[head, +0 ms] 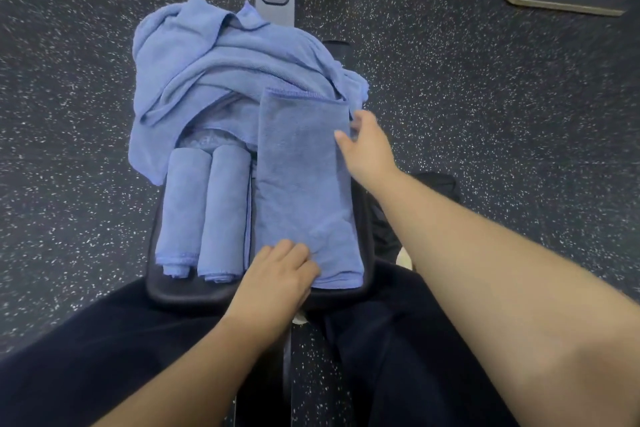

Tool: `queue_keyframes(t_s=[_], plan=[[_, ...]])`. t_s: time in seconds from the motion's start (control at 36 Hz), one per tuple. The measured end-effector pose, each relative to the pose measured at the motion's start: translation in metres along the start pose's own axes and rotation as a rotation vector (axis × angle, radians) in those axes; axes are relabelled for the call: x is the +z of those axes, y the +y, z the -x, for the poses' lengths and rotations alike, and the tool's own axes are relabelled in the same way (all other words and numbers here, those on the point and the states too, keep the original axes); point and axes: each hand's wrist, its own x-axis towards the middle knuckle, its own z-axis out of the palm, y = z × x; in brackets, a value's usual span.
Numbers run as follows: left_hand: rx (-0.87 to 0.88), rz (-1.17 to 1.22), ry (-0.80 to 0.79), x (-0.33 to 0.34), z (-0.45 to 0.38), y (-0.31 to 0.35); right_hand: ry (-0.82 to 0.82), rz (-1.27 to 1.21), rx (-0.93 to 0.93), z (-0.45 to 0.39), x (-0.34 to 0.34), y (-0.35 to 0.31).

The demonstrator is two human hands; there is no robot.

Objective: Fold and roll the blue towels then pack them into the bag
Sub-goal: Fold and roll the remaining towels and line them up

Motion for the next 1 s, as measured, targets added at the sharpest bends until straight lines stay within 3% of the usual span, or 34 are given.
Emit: queue_keyframes(t_s=[0.19, 0.39, 0.64, 0.78, 0.89, 1.0], plan=[[0.02, 0.077, 0.046, 0.001, 0.0, -0.002, 0.018, -0.002, 0.039, -0.04, 0.002, -0.01], [0.045, 0.143, -0.019, 0.003, 0.003, -0.004, 0.135, -0.015, -0.02, -0.057, -0.007, -0.017], [-0.019, 0.123, -0.075, -0.001, 0.005, 0.004, 0.137, 0.096, -0.153, -0.019, -0.014, -0.015], [-0.014, 0.121, -0.138, -0.004, 0.004, 0.005, -0.087, 0.33, -0.477, 0.047, -0.013, 0.004], [-0.038, 0.166, -0.087, -0.004, 0.007, 0.005, -0.378, 0.457, -0.566, 0.089, -0.001, 0.029], [-0.12, 0.168, -0.076, -0.006, 0.011, 0.003, -0.62, 0.755, -0.504, 0.118, -0.001, 0.054]])
